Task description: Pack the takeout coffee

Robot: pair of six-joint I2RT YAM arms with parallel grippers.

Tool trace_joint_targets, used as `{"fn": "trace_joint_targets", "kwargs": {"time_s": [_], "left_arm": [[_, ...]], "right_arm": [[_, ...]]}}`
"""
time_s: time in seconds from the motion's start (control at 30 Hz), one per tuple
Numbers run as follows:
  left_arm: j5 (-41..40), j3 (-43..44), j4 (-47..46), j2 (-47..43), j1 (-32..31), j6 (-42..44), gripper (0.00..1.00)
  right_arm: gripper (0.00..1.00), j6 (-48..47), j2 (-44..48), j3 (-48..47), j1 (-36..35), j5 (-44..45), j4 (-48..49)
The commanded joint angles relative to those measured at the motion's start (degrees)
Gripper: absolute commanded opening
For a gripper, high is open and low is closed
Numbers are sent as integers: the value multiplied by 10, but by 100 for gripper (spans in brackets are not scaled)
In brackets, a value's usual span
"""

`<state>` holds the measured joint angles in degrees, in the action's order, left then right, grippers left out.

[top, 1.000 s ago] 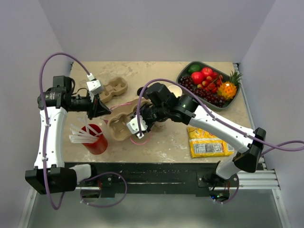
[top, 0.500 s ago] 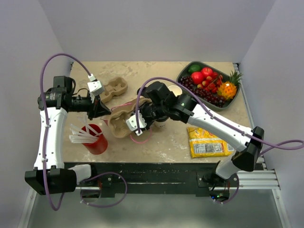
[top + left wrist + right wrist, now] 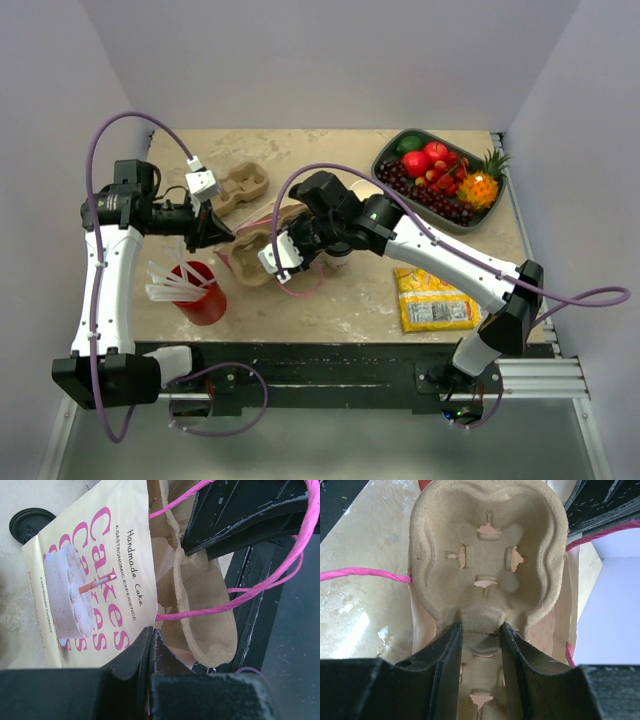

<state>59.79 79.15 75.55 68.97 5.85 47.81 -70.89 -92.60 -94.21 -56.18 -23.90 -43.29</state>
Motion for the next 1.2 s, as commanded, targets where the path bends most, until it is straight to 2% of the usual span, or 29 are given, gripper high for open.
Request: {"fn": "trace_joint_targets", "kwargs": {"time_s": [0.0, 0.23, 0.37, 0.73, 1.03, 1.17], "left_arm": [[26, 6, -1, 8, -7, 24, 0], [30, 11, -1, 12, -22, 18, 0], [25, 9, -1, 6, -29, 11, 0], [-6, 5, -1, -4, -41, 10, 0], [-6, 1, -1, -6, -43, 21, 0], [2, -1, -1, -7, -45, 35, 0]], "right_arm": [[0, 5, 15, -18, 1, 8, 7], [0, 9, 1, -33, -2, -47, 14], [0, -34, -8, -39, -1, -59, -3], [0, -134, -14, -31, -1, 7, -16], [0, -119, -8, -23, 8, -16, -22], [0, -63, -16, -21, 42, -82, 2]]}}
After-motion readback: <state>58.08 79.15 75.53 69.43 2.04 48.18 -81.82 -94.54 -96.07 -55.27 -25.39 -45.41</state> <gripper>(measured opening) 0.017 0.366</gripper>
